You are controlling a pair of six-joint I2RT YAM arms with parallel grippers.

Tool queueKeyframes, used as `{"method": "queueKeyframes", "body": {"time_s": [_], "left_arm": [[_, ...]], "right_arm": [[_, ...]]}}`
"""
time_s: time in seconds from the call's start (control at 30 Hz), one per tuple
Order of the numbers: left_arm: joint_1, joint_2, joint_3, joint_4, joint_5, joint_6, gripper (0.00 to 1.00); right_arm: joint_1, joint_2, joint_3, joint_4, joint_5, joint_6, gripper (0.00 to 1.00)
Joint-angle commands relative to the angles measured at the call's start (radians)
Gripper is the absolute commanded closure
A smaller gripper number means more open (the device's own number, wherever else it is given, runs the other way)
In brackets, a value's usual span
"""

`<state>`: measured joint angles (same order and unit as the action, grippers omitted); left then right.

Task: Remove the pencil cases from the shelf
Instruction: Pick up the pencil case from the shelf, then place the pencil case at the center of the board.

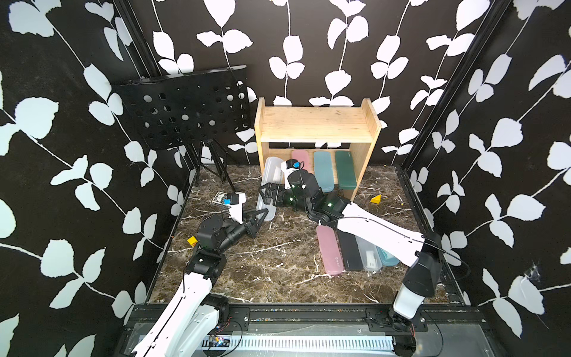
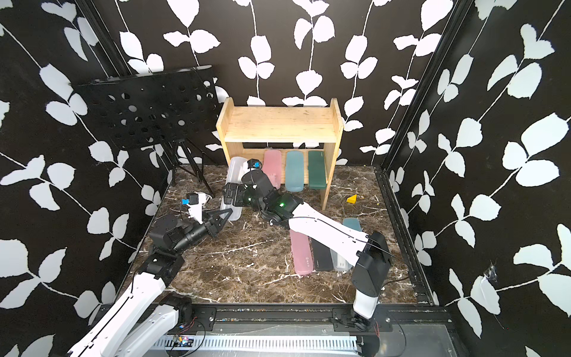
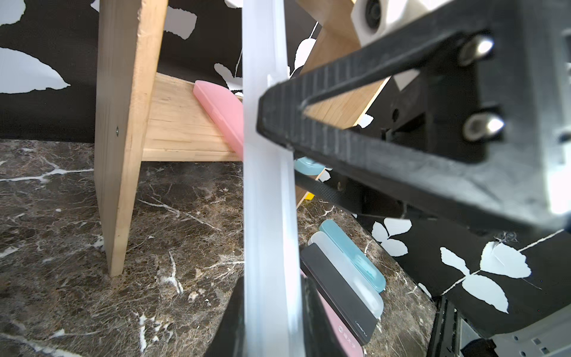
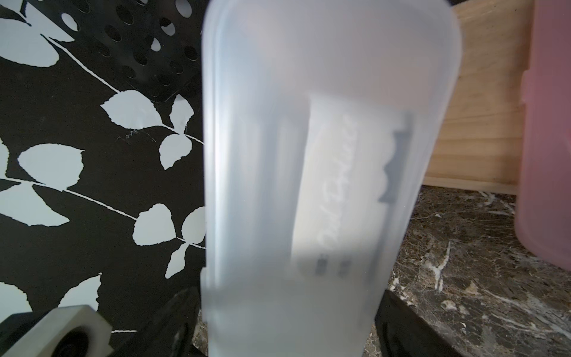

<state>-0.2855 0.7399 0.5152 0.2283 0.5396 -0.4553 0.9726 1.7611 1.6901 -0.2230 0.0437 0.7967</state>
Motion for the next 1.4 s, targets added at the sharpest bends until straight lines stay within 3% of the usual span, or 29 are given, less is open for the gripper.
{"method": "queueKeyframes", "body": {"time_s": [0.0,0.13,0.47,0.5,0.53,0.57,0.63,0.8,1.0,1.17,1.37], "left_arm": [[-0.005,-0.020,-0.008,0.019,0.023,0.018,1.00],[-0.005,-0.029,-0.010,0.017,0.019,0.019,1.00],[-0.005,-0.039,-0.013,0.002,-0.014,0.022,0.97],[-0.005,-0.043,-0.012,-0.003,-0.023,0.022,0.75],[-0.004,-0.047,-0.007,-0.018,-0.034,0.027,0.42],[-0.004,-0.052,0.001,-0.038,-0.051,0.034,0.22],[-0.005,-0.070,0.015,-0.081,-0.085,0.046,0.02],[-0.004,-0.142,0.033,-0.144,-0.164,0.066,0.01],[-0.004,-0.178,0.063,-0.195,-0.255,0.064,0.01],[-0.004,-0.123,0.073,-0.179,-0.240,0.043,0.01],[-0.004,-0.073,0.069,-0.150,-0.212,0.020,0.01]], "right_arm": [[0.007,0.017,0.056,0.004,0.003,-0.013,0.10],[0.007,0.025,0.050,0.004,0.002,-0.012,0.09],[0.008,-0.006,0.031,-0.005,0.019,-0.036,0.34],[0.007,-0.009,0.032,-0.014,0.020,-0.041,0.34],[0.007,-0.016,0.032,-0.026,0.022,-0.049,0.35],[0.006,-0.023,0.031,-0.046,0.022,-0.059,0.37],[0.006,-0.041,0.030,-0.101,0.021,-0.087,0.39],[0.008,-0.100,-0.035,-0.281,0.007,-0.149,0.39],[0.006,-0.103,-0.191,-0.430,-0.078,-0.116,0.39],[0.008,-0.043,-0.328,-0.430,-0.107,-0.037,0.38],[0.004,0.042,-0.354,-0.457,-0.066,-0.018,0.38]]}}
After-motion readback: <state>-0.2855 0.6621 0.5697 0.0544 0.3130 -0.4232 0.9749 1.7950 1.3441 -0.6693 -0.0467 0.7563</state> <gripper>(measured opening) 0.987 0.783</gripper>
